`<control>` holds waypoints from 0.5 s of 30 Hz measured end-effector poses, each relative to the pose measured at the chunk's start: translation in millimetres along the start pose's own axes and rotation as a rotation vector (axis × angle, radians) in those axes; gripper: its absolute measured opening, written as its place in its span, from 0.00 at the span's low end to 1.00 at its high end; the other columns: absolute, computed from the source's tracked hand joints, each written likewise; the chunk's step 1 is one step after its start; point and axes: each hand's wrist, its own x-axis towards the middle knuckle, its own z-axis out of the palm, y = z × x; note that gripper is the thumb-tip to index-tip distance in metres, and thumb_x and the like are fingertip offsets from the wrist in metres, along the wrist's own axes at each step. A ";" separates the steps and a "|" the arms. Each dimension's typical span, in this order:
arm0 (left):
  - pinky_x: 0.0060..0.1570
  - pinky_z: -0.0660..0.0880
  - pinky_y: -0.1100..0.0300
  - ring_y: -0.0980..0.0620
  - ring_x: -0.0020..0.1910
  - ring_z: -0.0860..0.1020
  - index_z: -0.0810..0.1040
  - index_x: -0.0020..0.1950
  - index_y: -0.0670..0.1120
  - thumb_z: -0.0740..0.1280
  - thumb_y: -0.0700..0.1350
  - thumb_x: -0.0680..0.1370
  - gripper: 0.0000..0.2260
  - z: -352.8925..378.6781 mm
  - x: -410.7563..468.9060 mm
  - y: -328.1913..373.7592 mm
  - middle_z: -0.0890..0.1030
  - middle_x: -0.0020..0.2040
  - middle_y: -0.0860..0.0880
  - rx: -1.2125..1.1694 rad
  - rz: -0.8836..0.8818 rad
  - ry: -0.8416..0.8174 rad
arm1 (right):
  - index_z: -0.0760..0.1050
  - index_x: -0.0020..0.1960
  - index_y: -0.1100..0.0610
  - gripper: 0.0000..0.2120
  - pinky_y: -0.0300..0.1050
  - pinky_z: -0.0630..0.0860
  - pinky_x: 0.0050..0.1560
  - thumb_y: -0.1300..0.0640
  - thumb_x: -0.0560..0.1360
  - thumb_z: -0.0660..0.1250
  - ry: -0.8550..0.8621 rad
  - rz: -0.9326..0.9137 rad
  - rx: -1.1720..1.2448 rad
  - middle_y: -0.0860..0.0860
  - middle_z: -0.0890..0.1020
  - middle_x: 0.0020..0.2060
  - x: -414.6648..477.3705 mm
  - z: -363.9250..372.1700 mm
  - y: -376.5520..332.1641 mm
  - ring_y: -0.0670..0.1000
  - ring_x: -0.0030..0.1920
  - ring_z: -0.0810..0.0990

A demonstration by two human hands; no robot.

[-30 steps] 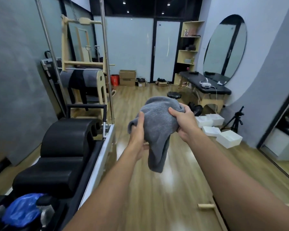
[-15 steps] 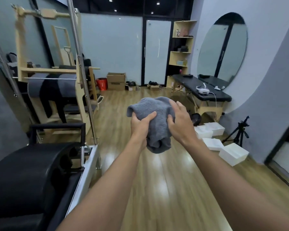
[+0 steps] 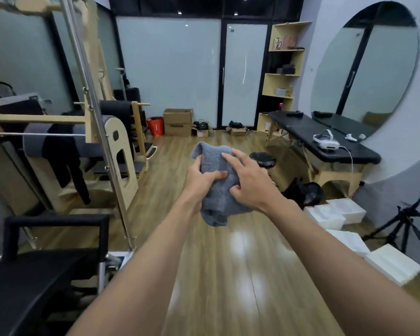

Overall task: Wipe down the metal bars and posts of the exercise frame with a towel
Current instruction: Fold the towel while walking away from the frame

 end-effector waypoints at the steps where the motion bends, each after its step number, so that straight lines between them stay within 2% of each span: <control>1: 0.40 0.81 0.55 0.50 0.44 0.84 0.77 0.57 0.49 0.76 0.37 0.69 0.19 -2.3 31.0 -1.7 0.84 0.48 0.48 0.044 0.005 -0.034 | 0.53 0.78 0.48 0.39 0.59 0.65 0.68 0.57 0.71 0.64 -0.017 -0.005 -0.029 0.50 0.54 0.77 25.0 6.0 10.3 0.54 0.75 0.57; 4: 0.46 0.81 0.52 0.49 0.48 0.83 0.77 0.57 0.50 0.75 0.37 0.69 0.19 -6.0 120.0 -3.2 0.84 0.50 0.48 0.194 0.043 -0.162 | 0.48 0.79 0.48 0.42 0.58 0.65 0.68 0.55 0.71 0.67 -0.070 -0.044 -0.146 0.50 0.48 0.78 99.2 20.7 43.3 0.54 0.77 0.53; 7: 0.46 0.79 0.58 0.52 0.49 0.82 0.77 0.59 0.51 0.75 0.38 0.69 0.21 -1.6 199.8 -4.1 0.83 0.51 0.51 0.350 0.104 -0.276 | 0.43 0.79 0.47 0.47 0.59 0.66 0.68 0.53 0.70 0.70 -0.089 -0.093 -0.285 0.48 0.44 0.79 168.0 34.4 80.5 0.54 0.78 0.49; 10: 0.47 0.77 0.62 0.55 0.53 0.80 0.74 0.66 0.49 0.75 0.37 0.68 0.28 5.8 286.0 -16.3 0.81 0.55 0.52 0.479 0.128 -0.383 | 0.39 0.79 0.46 0.53 0.57 0.66 0.68 0.50 0.69 0.74 -0.090 -0.120 -0.328 0.47 0.41 0.79 237.9 57.7 120.0 0.55 0.79 0.47; 13: 0.54 0.77 0.57 0.52 0.57 0.78 0.70 0.71 0.47 0.75 0.37 0.65 0.35 11.9 370.8 -32.3 0.79 0.60 0.49 0.572 0.196 -0.413 | 0.39 0.79 0.48 0.54 0.54 0.65 0.67 0.48 0.68 0.75 -0.081 -0.169 -0.365 0.47 0.43 0.79 309.5 87.2 157.3 0.54 0.79 0.47; 15: 0.51 0.76 0.65 0.54 0.55 0.78 0.71 0.69 0.46 0.76 0.37 0.65 0.33 15.6 420.9 -35.7 0.78 0.59 0.50 0.638 0.221 -0.389 | 0.42 0.79 0.50 0.53 0.54 0.66 0.67 0.47 0.68 0.75 -0.081 -0.153 -0.349 0.48 0.51 0.79 356.9 104.9 181.9 0.53 0.78 0.50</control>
